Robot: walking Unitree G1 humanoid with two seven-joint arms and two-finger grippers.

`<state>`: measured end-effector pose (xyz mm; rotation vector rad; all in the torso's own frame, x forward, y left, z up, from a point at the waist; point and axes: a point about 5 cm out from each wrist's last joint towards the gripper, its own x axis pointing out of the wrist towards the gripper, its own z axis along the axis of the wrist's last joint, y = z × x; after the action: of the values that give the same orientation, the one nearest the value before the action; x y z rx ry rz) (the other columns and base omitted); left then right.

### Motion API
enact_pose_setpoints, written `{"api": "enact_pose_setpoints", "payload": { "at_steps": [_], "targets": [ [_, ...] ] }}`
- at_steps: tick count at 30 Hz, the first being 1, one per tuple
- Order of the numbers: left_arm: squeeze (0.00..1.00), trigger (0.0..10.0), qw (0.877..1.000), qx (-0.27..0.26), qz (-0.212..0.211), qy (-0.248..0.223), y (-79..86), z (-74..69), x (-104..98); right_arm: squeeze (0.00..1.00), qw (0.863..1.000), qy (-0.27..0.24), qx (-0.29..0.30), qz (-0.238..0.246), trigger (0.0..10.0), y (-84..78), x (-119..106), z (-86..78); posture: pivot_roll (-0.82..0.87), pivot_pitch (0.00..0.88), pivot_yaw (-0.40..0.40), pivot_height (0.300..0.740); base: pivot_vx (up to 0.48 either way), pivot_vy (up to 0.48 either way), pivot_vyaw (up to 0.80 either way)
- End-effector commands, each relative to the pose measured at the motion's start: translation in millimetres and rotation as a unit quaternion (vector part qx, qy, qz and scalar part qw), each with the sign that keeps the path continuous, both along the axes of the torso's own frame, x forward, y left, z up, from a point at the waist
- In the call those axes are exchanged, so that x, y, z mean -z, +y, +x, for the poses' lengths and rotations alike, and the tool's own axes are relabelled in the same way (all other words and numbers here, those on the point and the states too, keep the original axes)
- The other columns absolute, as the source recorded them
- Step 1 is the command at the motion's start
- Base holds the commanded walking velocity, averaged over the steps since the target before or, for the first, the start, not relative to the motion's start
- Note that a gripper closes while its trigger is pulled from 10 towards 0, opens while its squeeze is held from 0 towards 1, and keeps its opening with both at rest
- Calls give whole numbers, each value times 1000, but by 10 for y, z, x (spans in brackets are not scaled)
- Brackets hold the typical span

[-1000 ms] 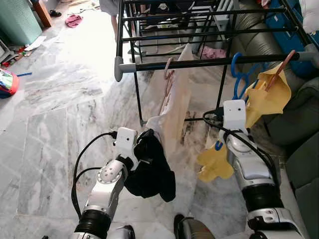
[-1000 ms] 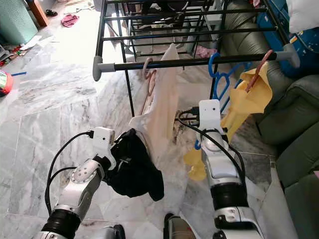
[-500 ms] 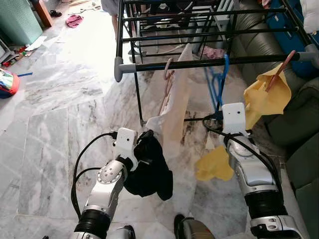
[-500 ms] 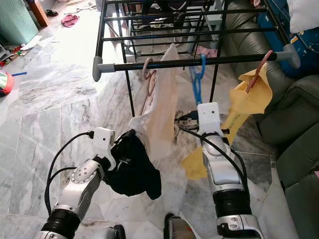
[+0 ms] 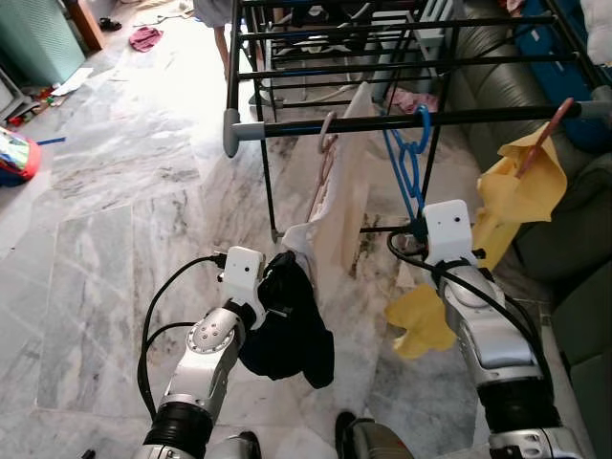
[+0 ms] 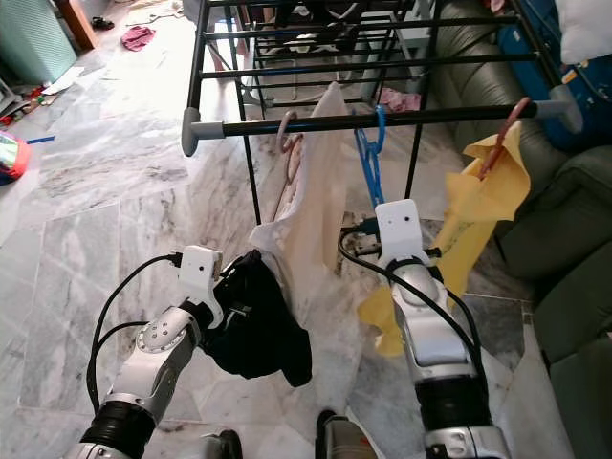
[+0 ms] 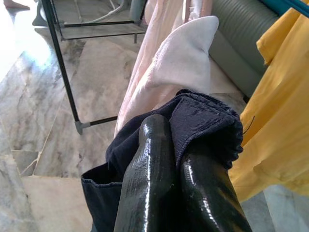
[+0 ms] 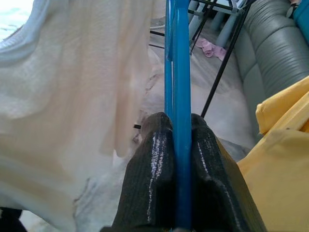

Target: Hang hanger

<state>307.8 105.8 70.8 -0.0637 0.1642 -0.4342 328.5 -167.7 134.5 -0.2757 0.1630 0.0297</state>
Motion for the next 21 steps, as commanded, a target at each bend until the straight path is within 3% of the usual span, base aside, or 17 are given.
{"api": "enact_pose_setpoints", "payload": {
  "at_steps": [1,2,3,17,18,19,20,21],
  "targets": [
    [0,10000,1000,3,7,0,-1,14,-7,859,1000,19,3,-18,10000,-32,106,-77,-201,204,75,740,0,0,0],
    [0,10000,1000,4,7,0,-2,14,-8,859,1000,19,4,-20,10000,-39,108,-80,-201,204,75,740,0,0,0],
    [0,10000,1000,4,7,0,-3,14,-7,1000,1000,20,5,-22,10000,-44,112,-84,-201,206,76,740,0,0,0],
    [0,10000,1000,9,6,2,-28,18,-8,980,998,13,20,-58,10000,-167,55,26,-208,203,77,740,0,0,0],
    [0,10000,1000,9,6,2,-28,18,-8,643,998,12,19,-60,10000,-170,39,58,-207,202,78,740,0,0,0],
    [0,10000,1000,9,6,2,-28,18,-7,643,998,11,19,-62,10000,-172,29,80,-207,202,78,740,0,0,0],
    [0,10000,1000,9,6,2,-30,18,-7,455,998,11,19,-63,10000,-173,25,88,-207,202,78,740,0,0,0],
    [0,10000,1000,9,6,2,-31,19,-7,455,998,10,19,-64,10000,-175,18,97,-207,202,78,740,0,0,0]
  ]
}}
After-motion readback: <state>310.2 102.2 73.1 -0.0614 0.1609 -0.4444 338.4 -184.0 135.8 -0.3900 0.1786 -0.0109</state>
